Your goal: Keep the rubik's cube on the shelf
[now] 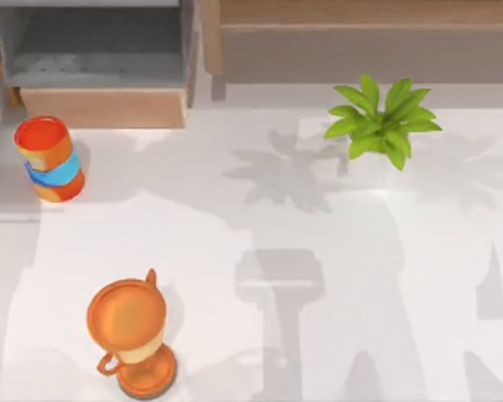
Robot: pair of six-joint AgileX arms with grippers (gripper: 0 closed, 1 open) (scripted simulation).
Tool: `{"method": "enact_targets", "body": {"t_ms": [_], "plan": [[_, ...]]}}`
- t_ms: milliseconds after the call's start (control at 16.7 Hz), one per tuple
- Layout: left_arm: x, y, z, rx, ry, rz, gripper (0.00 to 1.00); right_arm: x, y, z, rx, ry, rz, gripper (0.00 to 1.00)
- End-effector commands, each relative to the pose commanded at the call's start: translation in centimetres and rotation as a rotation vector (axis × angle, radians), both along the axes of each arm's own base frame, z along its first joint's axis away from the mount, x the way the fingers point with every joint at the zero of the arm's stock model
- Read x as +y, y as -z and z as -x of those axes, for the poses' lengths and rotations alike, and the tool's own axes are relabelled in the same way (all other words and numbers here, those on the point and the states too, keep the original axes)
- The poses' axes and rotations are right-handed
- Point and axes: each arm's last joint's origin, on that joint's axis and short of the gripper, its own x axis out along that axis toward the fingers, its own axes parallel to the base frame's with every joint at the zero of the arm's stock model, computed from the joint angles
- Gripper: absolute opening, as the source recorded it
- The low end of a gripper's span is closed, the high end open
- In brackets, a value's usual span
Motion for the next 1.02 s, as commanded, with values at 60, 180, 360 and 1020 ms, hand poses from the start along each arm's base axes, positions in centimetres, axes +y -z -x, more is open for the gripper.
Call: {"method": "enact_targets", "body": {"t_ms": [60,180,360,1020], "plan": [[-2.6,-1.4,0.6,-0.038,0.063,-0.016,0.00,0.0,0.0,0.0,0.000,0.000,0.000,1.00],[-7.6,-3.1,1.7,-0.110,0.184,-0.043,0.00,0.0,0.0,0.0,0.000,0.000,0.000,1.00],[-15.1,-3.4,3.4,-0.195,0.340,-0.077,0.00,0.0,0.0,0.0,0.000,0.000,0.000,1.00],[-34.4,5.7,6.9,-0.629,0.443,-0.186,0.00,0.0,0.0,0.0,0.000,0.000,0.000,1.00]]}}
